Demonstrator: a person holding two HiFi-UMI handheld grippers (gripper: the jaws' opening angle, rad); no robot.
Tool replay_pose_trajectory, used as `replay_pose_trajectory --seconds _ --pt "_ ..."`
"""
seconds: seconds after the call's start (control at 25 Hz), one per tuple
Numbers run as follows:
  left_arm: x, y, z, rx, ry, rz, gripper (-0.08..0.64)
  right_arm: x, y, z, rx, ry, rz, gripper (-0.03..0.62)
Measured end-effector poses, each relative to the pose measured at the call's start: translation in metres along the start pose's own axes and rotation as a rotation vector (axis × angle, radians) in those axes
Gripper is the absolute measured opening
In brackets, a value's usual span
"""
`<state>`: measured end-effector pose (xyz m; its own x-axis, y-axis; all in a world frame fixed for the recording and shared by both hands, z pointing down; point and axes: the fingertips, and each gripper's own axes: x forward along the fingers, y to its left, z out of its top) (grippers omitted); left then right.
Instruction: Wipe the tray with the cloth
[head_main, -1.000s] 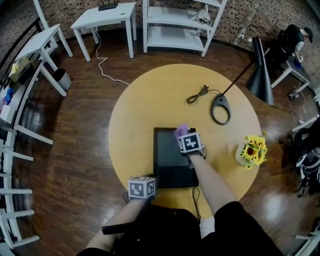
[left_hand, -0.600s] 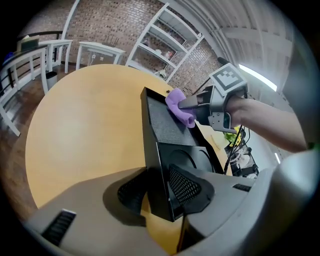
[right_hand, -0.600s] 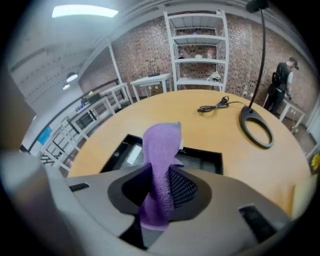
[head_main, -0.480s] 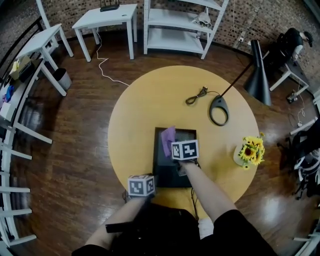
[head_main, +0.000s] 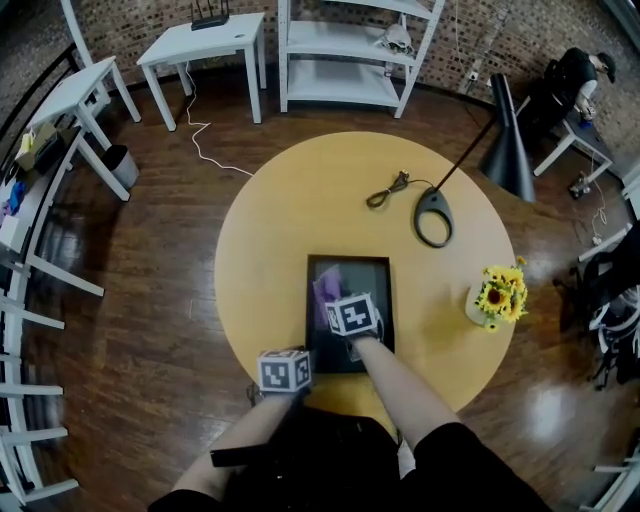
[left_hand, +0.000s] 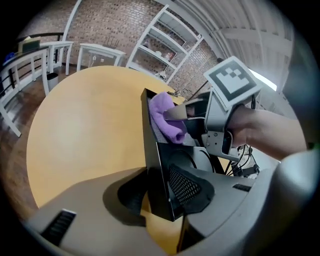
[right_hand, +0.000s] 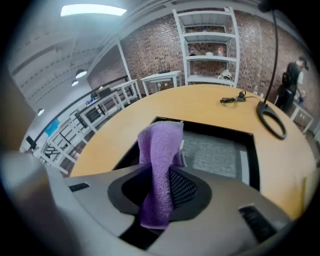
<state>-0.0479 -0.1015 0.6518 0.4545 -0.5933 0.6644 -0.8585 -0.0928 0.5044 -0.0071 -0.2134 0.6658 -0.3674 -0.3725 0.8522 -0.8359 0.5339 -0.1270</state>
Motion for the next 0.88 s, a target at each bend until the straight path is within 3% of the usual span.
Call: replay_pose_trajectory --seconds 0.2,0.48,0.68,0.88 --pt "0.000 0.003 -0.005 0.056 0.005 0.019 0.127 -0.017 -0.066 -0.016 -0.068 0.046 -0.140 0.097" --pt "0.004 0.000 -0.005 0.064 0.014 0.019 0.127 -0.023 -0.092 -0.019 -0.014 0.034 -0.170 0.097" --pt "0.003 -0.001 -0.003 0.052 0.014 0.009 0.127 -0.029 -0.075 -0.015 0.031 0.019 -0.127 0.097" --pt "0.002 0.001 -0.004 0.043 0.010 0.005 0.127 -0.026 0.025 0.008 0.025 -0.062 0.085 0.097"
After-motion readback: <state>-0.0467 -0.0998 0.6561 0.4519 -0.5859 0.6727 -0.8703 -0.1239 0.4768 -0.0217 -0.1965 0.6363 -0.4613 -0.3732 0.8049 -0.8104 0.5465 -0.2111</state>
